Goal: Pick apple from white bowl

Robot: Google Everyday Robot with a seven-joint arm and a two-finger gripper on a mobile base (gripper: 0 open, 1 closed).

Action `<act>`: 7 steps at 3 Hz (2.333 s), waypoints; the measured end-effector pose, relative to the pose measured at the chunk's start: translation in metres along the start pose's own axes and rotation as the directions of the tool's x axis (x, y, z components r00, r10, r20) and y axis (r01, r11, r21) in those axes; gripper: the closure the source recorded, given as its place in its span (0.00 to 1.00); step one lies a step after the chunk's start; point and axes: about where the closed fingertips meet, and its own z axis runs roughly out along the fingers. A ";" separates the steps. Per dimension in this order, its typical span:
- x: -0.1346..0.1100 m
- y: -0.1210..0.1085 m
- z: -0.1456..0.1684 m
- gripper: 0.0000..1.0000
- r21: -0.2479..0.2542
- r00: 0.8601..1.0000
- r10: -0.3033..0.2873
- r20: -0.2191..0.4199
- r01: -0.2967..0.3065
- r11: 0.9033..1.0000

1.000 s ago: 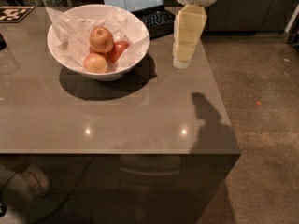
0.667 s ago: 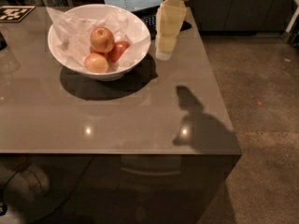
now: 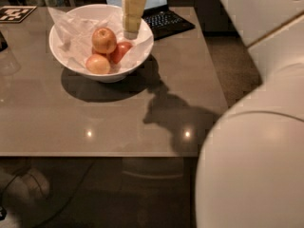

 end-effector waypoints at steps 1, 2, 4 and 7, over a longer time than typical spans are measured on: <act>-0.009 -0.010 -0.002 0.00 0.038 1.000 -0.001 0.029 0.000 0.999; -0.024 -0.022 0.021 0.00 0.026 0.998 -0.010 0.062 0.008 1.000; -0.034 -0.051 0.075 0.00 -0.030 0.995 0.036 0.096 -0.034 0.999; -0.042 -0.069 0.137 0.00 -0.071 0.984 0.089 0.154 -0.079 0.994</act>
Offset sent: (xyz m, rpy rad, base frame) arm 0.0378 0.0419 -0.0226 0.0533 0.0397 0.0478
